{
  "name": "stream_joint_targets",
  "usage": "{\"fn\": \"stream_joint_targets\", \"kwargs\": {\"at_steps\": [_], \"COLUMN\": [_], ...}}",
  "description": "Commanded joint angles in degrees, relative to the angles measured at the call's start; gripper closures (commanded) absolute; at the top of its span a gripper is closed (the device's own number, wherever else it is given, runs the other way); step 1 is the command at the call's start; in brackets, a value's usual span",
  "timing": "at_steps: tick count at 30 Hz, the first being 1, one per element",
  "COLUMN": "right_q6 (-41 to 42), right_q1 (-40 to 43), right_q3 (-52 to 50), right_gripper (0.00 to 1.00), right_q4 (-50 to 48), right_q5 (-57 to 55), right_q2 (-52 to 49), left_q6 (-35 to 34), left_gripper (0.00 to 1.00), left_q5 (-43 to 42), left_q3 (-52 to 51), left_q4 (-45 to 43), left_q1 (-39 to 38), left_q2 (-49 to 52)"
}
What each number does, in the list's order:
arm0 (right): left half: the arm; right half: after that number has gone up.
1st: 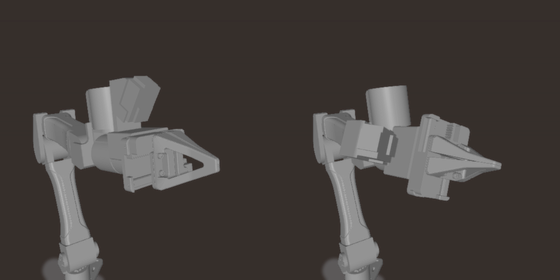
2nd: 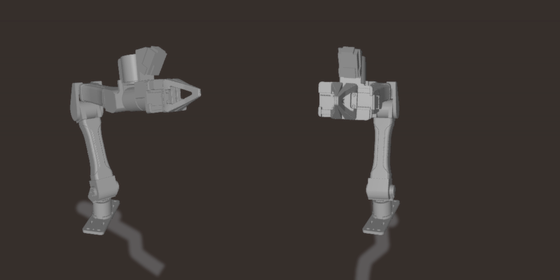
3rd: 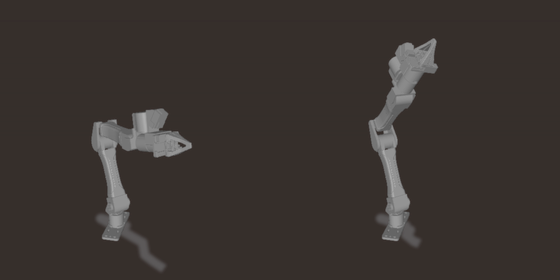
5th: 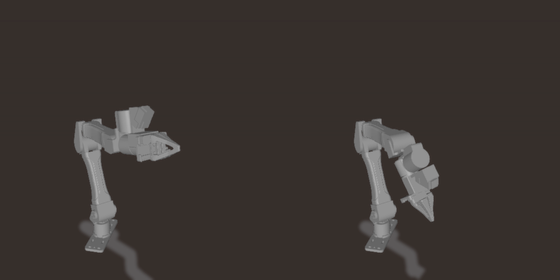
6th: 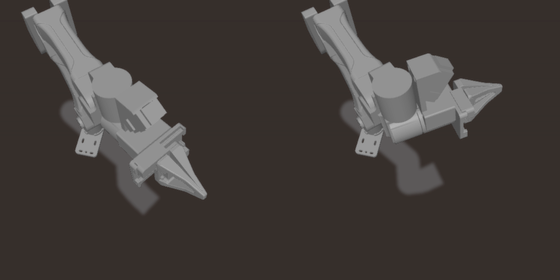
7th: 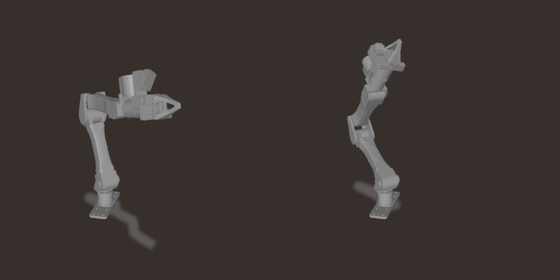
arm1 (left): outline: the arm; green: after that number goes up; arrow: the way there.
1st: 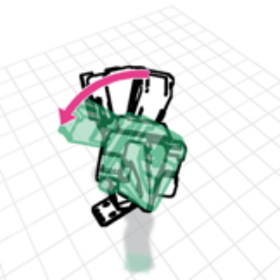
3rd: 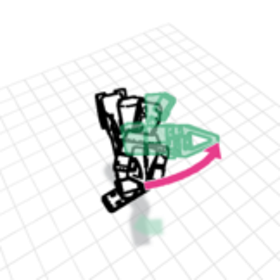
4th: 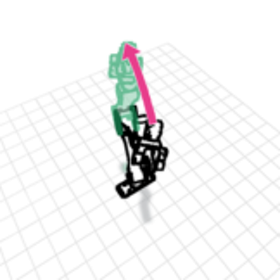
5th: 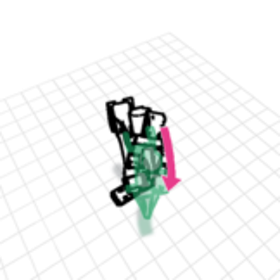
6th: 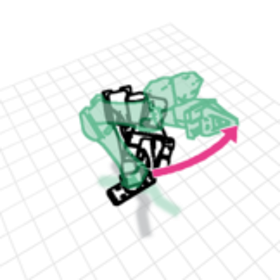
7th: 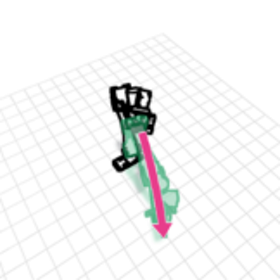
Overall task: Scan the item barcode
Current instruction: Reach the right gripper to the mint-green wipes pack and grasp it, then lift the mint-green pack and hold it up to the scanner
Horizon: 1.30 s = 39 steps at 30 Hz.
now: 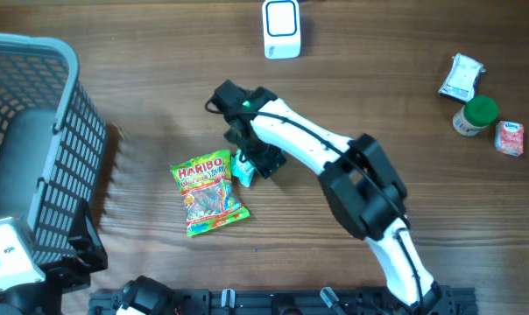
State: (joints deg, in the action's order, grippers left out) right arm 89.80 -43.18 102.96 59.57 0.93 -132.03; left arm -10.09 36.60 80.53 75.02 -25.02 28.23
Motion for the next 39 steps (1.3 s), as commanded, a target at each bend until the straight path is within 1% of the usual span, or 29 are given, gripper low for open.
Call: {"fn": "stream_joint_targets", "kwargs": {"at_steps": [1, 3, 6, 7, 8, 9, 10, 11, 12, 13, 15, 16, 17, 19, 20, 21, 23, 24, 25, 27, 28, 29, 30, 31, 33, 34, 35, 38, 39], "right_q6": [-5.3, -10.2, -18.6, -25.0, -27.8, -35.8, -41.9, -45.2, -49.4, -54.0, -72.0, -76.5, -83.6, -102.2, -105.3, -106.6, -106.1, -102.3, -97.9, -82.3, -74.4, -62.1, -53.4, -46.8, -33.5, -29.0, -23.5, -2.2, 2.7], "right_q1": [0.2, 0.5, 2.4, 4.3, 5.2, 7.6, 9.6, 10.8, 12.2, 13.6, 15.7, 16.0, 16.1, 15.7, 15.6, 15.6, 15.6, 15.6, 15.6, 15.6, 15.7, 15.7, 15.7, 15.7, 15.9, 16.2, 16.2, 16.7, 17.1], "right_q3": [0.0, 1.2, 1.5, 1.5, 1.5, 1.5, 1.5, 1.5, 1.5, 1.5, 1.4, 1.3, 1.1, -0.6, -1.5, -2.3, -4.2, -4.3, -4.3, -4.3, -4.3, -4.3, -4.3, -4.3, -4.3, -4.3, -4.3, -4.4, -4.4], "right_gripper": [0.38, 0.6, 0.6, 0.6, 0.57, 0.57, 0.59, 0.6, 0.69, 0.69, 0.78, 0.85, 0.86, 0.86, 0.84, 0.82, 0.79, 0.78, 0.88, 0.96, 0.96, 0.95, 0.89, 0.87, 0.93, 0.96, 0.96, 0.96, 0.96], "right_q4": [0.0, 0.1, 0.1, 0.7, 0.9, 1.5, 2.4, 3.1, 4.3, 6.1, 4.6, 3.6, 1.6, -5.1, -7.6, -10.8, -18.2, -19.0, -19.6, -22.6, -24.3, -26.1, -26.5, -26.6, -27.1, -27.1, -27.2, -27.2, -27.2], "right_q5": [-2.1, 0.4, 8.2, 12.5, 14.1, 17.7, 20.5, 22.0, 22.9, 25.9, 36.5, 40.0, 46.2, 66.3, 72.0, 77.9, 92.2, 92.0, 92.0, 92.0, 92.0, 91.9, 92.0, 92.0, 92.0, 92.0, 91.6, 84.9, 83.2], "right_q2": [-1.1, 0.3, 5.0, 7.7, 8.7, 10.8, 12.1, 12.7, 13.0, 13.0, 13.0, 13.0, 13.0, 13.0, 13.0, 13.0, 13.0, 13.0, 13.0, 13.0, 13.0, 13.0, 13.0, 13.0, 13.0, 13.0, 13.0, 13.0, 12.9], "left_q6": [0.7, 0.7, 0.7, 0.7, 0.7, 0.7, 0.7, 0.7, 0.7, 0.7, 0.7, 0.7, 0.7, 0.7, 0.7, 0.7, 0.7, 0.7, 0.7, 0.7, 0.7, 0.7, 0.7, 0.7, 0.7, 0.7, 0.7, 0.7, 0.7], "left_gripper": [0.0, 0.0, 0.0, 0.0, 0.0, 0.0, 0.0, 0.0, 0.0, 0.0, 0.0, 0.0, 0.0, 0.0, 0.0, 0.0, 0.0, 0.0, 0.0, 0.0, 0.0, 0.0, 0.0, 0.0, 0.0, 0.0, 0.0, 0.0, 0.0], "left_q5": [0.3, 0.3, 0.3, 0.3, 0.3, 0.3, 0.3, 0.3, 0.3, 0.3, 0.3, 0.3, 0.3, 0.3, 0.3, 0.3, 0.3, 0.3, 0.3, 0.3, 0.3, 0.3, 0.3, 0.3, 0.3, 0.3, 0.3, 0.3, 0.3], "left_q3": [0.2, 0.2, 0.2, 0.2, 0.2, 0.2, 0.2, 0.2, 0.2, 0.2, 0.2, 0.2, 0.2, 0.2, 0.2, 0.2, 0.2, 0.2, 0.2, 0.2, 0.2, 0.2, 0.2, 0.2, 0.2, 0.2, 0.2, 0.2, 0.2], "left_q4": [-0.2, -0.2, -0.2, -0.2, -0.2, -0.2, -0.2, -0.2, -0.2, -0.2, -0.2, -0.2, -0.2, -0.2, -0.2, -0.2, -0.2, -0.2, -0.2, -0.2, -0.2, -0.2, -0.2, -0.2, -0.2, -0.2, -0.2, -0.2, -0.2], "left_q1": [0.2, 0.2, 0.2, 0.2, 0.2, 0.2, 0.2, 0.2, 0.2, 0.2, 0.2, 0.2, 0.2, 0.2, 0.2, 0.2, 0.2, 0.2, 0.2, 0.2, 0.2, 0.2, 0.2, 0.2, 0.2, 0.2, 0.2, 0.2, 0.2], "left_q2": [0.0, 0.0, 0.0, 0.0, 0.0, 0.0, 0.0, 0.0, 0.0, 0.0, 0.0, 0.0, 0.0, 0.0, 0.0, 0.0, 0.0, 0.0, 0.0, 0.0, 0.0, 0.0, 0.0, 0.0, 0.0, 0.0, 0.0, 0.0, 0.0]}}
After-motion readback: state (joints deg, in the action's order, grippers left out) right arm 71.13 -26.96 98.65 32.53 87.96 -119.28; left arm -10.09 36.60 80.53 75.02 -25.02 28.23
